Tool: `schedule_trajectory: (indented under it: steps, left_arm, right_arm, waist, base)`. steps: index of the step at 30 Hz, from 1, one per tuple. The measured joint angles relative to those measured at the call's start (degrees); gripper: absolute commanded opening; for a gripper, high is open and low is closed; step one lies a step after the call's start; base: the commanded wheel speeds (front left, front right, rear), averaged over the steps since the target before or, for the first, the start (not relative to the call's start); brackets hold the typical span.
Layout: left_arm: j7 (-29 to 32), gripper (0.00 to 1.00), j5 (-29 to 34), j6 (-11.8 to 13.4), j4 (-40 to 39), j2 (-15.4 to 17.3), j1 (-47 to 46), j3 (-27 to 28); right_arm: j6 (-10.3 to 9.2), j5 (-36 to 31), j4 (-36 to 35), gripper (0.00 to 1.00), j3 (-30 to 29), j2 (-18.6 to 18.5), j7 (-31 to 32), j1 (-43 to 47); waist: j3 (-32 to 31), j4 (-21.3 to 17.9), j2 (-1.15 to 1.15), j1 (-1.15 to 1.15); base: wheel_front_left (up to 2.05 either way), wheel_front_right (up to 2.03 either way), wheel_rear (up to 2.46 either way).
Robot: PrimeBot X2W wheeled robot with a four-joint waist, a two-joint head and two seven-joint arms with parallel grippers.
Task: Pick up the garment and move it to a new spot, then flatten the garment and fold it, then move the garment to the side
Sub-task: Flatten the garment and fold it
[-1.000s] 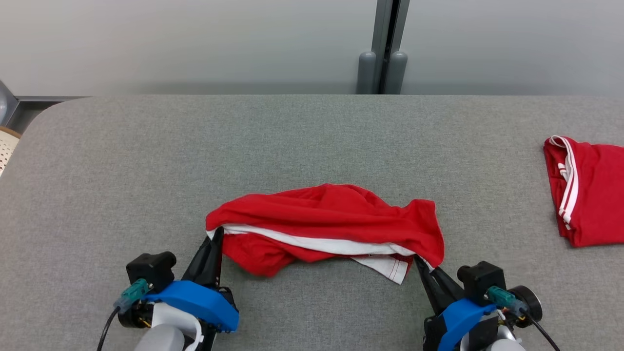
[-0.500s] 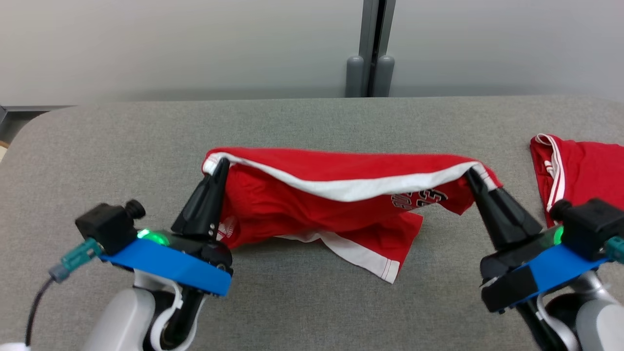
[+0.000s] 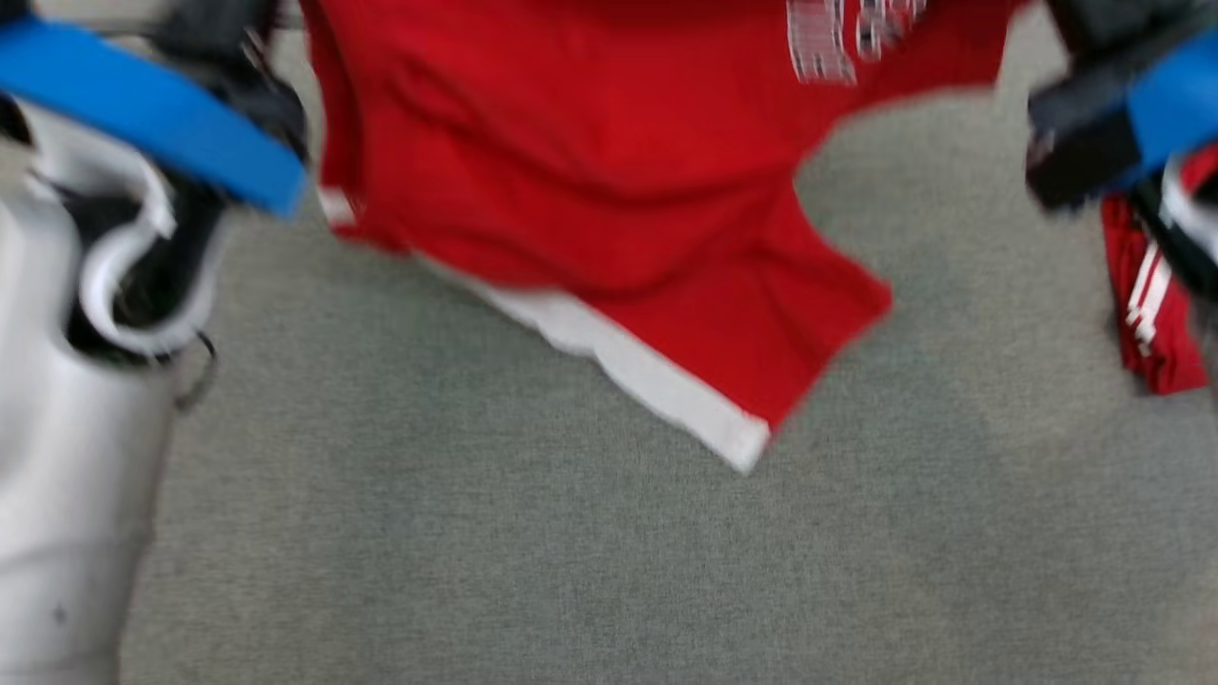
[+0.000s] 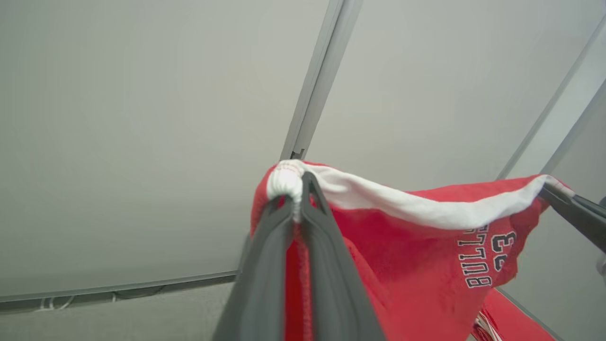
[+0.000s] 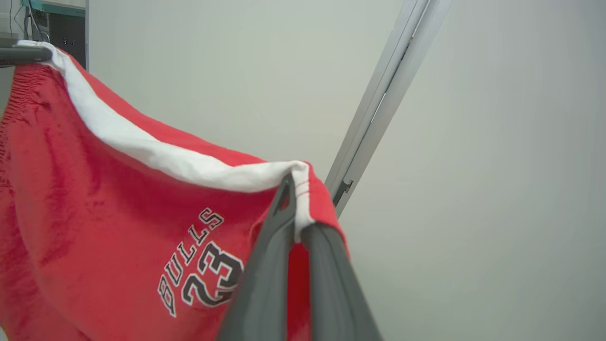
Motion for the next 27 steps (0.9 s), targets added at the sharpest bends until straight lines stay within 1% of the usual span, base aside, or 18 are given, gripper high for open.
schedule_trajectory:
  steps: [2, 4, 6, 7, 10, 13, 17, 20, 22, 24, 26, 27]
  left_arm:
    - [-0.94, 0.00, 0.83, 0.58, 2.63, -0.08, -5.30, 1.16]
    - [-2.49, 0.00, 3.32, 0.97, 5.03, 0.27, -10.54, 1.56]
    - [-4.30, 0.00, 5.12, 1.30, 7.26, 0.53, -15.16, 2.00]
    - [-6.61, 0.00, 6.46, 1.96, 9.54, 0.29, -18.69, 2.67]
    - [-10.47, 0.00, 8.68, 2.46, 12.47, -0.12, -23.08, 3.09]
    - [-13.58, 0.00, 9.58, 1.93, 14.77, -0.49, -24.86, 2.85]
    - [-17.49, 0.00, 10.95, 0.99, 18.14, -0.47, -23.59, 1.66]
    - [-20.42, 0.00, 10.89, 0.48, 21.68, -1.80, -17.88, 0.08]
    - [-22.27, 0.00, 10.95, 0.11, 24.26, -2.66, -13.40, -1.48]
    - [-23.59, 0.00, 10.57, -0.16, 26.86, -3.43, -8.47, -2.90]
    - [-24.38, 0.00, 10.46, -0.44, 28.95, -3.79, -3.72, -4.78]
    - [-24.77, 0.00, 11.35, -0.54, 29.84, -3.70, -1.65, -6.23]
  right_arm:
    - [0.00, -1.16, 3.74, 0.00, 1.43, 0.29, -1.91, -7.28]
    - [0.00, -2.93, 7.42, 0.00, 2.01, 0.91, -5.08, -13.90]
    - [0.01, -5.19, 11.13, 0.00, 2.58, 1.69, -9.06, -19.77]
    - [0.01, -7.56, 14.67, 0.00, 2.68, 2.31, -12.76, -24.59]
    - [0.02, -10.83, 18.45, 0.00, 1.87, 3.16, -17.44, -29.64]
    - [0.02, -13.23, 20.84, 0.00, 0.75, 3.99, -20.72, -32.34]
    - [0.03, -14.04, 24.28, 0.00, 2.23, 4.15, -21.65, -30.17]
    - [0.03, -12.68, 26.76, 0.00, 4.10, 3.94, -20.86, -23.52]
    - [0.03, -10.70, 27.82, 0.00, 5.06, 3.71, -20.27, -18.00]
    - [0.03, -8.21, 28.39, 0.00, 7.40, 3.25, -18.87, -12.60]
    - [0.03, -5.45, 28.37, 0.00, 9.43, 2.16, -17.81, -7.54]
    - [0.04, -3.87, 28.27, 0.00, 10.55, 1.24, -17.15, -5.38]
  waist:
    - [2.58, -0.42, 0.00, 0.00]
    - [4.97, -0.87, 0.00, 0.01]
    - [7.11, -1.40, 0.00, 0.01]
    - [8.83, -1.93, 0.00, 0.01]
    - [10.31, -2.49, 0.00, 0.01]
    - [10.40, -2.70, 0.00, 0.00]
    - [9.95, -3.12, 0.00, 0.00]
    - [9.17, -3.20, 0.00, 0.00]
    - [8.40, -3.23, 0.00, 0.00]
    - [7.37, -3.32, 0.00, -0.01]
    - [6.17, -3.42, 0.00, -0.01]
    - [5.50, -3.45, 0.00, -0.01]
  base:
    - [0.00, 0.00, 0.00]
    - [0.00, 0.00, 0.00]
    - [0.00, 0.00, 0.00]
    - [0.00, 0.00, 0.00]
    - [0.00, 0.00, 0.00]
    - [0.00, 0.00, 0.00]
    - [0.00, 0.00, 0.00]
    - [0.00, 0.00, 0.00]
    - [0.00, 0.00, 0.00]
    - [0.00, 0.00, 0.00]
    - [0.00, 0.00, 0.00]
    - [0.00, 0.00, 0.00]
